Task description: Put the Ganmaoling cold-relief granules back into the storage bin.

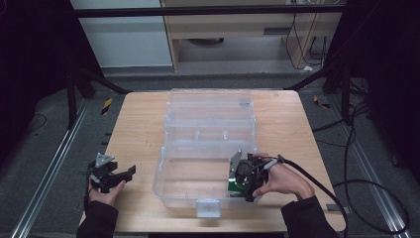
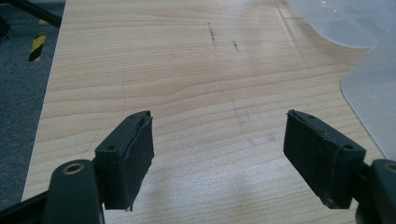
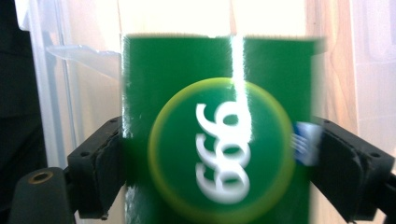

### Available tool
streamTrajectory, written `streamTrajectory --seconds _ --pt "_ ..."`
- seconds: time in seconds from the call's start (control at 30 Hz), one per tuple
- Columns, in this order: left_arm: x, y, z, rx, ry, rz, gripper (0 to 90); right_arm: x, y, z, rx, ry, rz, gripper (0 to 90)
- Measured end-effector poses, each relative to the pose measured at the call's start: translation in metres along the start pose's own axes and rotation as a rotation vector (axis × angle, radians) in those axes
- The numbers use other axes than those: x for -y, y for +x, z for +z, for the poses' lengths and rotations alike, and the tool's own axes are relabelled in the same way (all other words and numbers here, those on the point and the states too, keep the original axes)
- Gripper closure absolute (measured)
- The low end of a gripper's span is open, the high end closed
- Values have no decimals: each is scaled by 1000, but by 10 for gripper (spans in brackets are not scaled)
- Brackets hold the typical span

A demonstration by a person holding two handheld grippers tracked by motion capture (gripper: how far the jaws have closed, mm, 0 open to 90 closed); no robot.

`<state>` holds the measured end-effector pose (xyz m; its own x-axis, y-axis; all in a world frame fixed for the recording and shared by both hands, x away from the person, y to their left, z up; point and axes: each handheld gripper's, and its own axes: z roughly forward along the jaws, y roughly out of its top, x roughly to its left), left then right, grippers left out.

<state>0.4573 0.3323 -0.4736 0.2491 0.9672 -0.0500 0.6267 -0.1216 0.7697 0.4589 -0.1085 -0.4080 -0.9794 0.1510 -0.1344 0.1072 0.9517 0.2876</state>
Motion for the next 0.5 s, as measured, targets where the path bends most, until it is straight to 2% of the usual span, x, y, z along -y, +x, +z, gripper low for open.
streamTrajectory --seconds 0.03,0.07,0.1,0.2,0.3,0.37,0.4,0.43,0.47,0.5 --pt "0 0 0 1 0 0 237 0 0 0 11 -2 -1 130" --pt "0 0 0 1 -1 0 237 1 0 -2 28 -4 2 178" --pt "0 0 0 0 -1 0 237 2 -1 -5 23 -18 9 187" --pt "0 -1 0 -1 0 1 237 3 0 -13 28 -59 13 168" --pt "0 -1 0 -1 -1 2 236 5 0 -18 42 -71 19 156" --pt "0 0 0 0 -1 1 237 9 -1 -29 69 -106 49 139" --pt "0 0 0 0 -1 0 237 9 -1 -29 69 -106 49 139" --pt "0 0 -1 0 0 1 237 13 -1 -38 98 -147 73 122" --pt "0 0 -1 0 0 1 236 13 -1 -38 98 -147 73 122" --pt "0 0 -1 0 0 1 236 15 -1 -43 117 -162 90 117"
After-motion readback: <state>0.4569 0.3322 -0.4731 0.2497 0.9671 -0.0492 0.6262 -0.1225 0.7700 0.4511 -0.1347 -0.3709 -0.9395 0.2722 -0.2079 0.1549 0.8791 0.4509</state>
